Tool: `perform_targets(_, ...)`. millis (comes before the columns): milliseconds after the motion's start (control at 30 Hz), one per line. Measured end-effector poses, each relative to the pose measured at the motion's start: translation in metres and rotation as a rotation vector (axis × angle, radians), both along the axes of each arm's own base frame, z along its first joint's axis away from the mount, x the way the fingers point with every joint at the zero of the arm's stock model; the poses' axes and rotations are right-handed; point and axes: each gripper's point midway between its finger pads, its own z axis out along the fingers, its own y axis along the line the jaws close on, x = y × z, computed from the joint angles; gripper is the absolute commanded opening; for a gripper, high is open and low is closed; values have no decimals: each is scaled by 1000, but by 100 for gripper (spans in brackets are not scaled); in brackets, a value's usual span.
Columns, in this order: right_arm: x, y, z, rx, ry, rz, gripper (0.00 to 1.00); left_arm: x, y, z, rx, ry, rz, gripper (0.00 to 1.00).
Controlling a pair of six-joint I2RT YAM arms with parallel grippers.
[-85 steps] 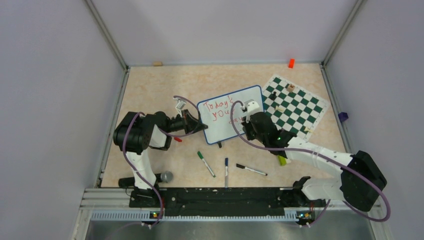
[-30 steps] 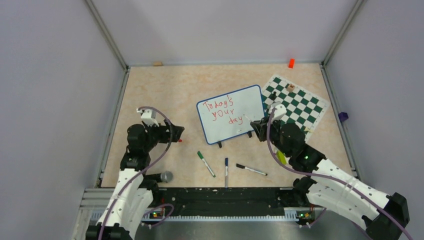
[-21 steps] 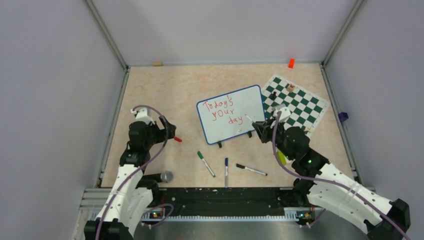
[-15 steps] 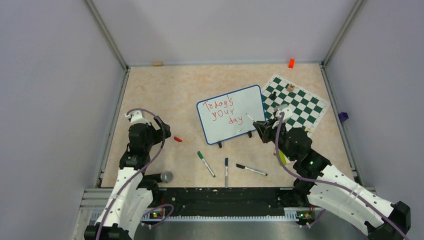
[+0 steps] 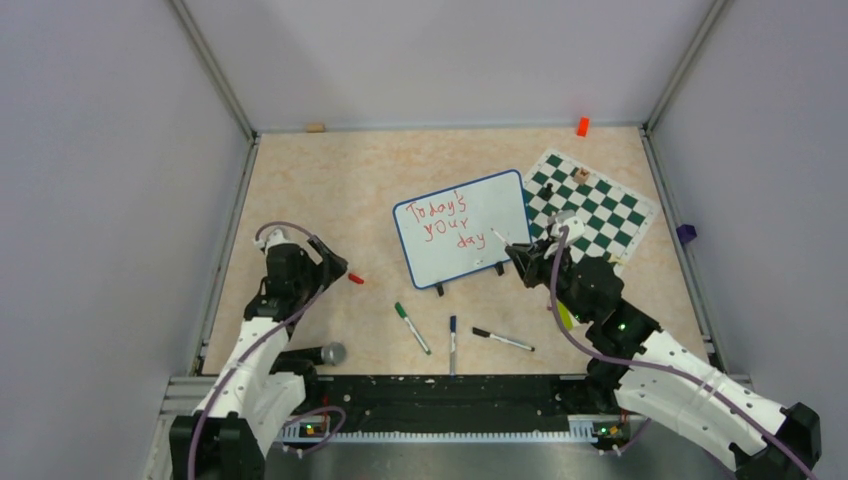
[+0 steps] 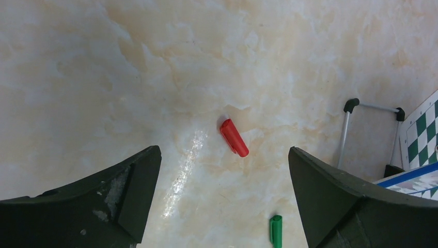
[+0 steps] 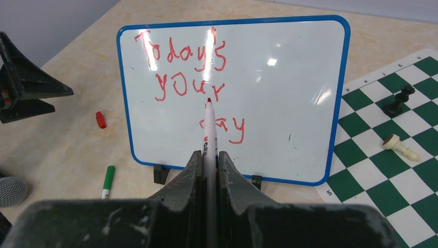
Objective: Write a sentence on the whiteboard
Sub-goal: Pick up the pen cap from the center of the board.
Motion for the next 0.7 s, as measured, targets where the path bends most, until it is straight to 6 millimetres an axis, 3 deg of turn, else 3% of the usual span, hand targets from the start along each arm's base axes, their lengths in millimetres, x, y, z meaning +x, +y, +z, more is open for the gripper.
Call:
perform_targets(100, 0, 0, 0, 0, 1, 1, 0, -2, -8, -15, -70, 72, 14, 98)
perform_targets(300, 0, 1, -4, 2, 9, 2, 0, -6, -22, -38, -175, 196, 28, 75)
perform_targets(400, 0, 1, -6, -1, 13, 2, 0, -5, -27, -49, -208, 268, 40, 70)
perform_targets(700, 0, 1, -8, 2, 20, 0, 0, 15, -33, -53, -253, 387, 74, 62)
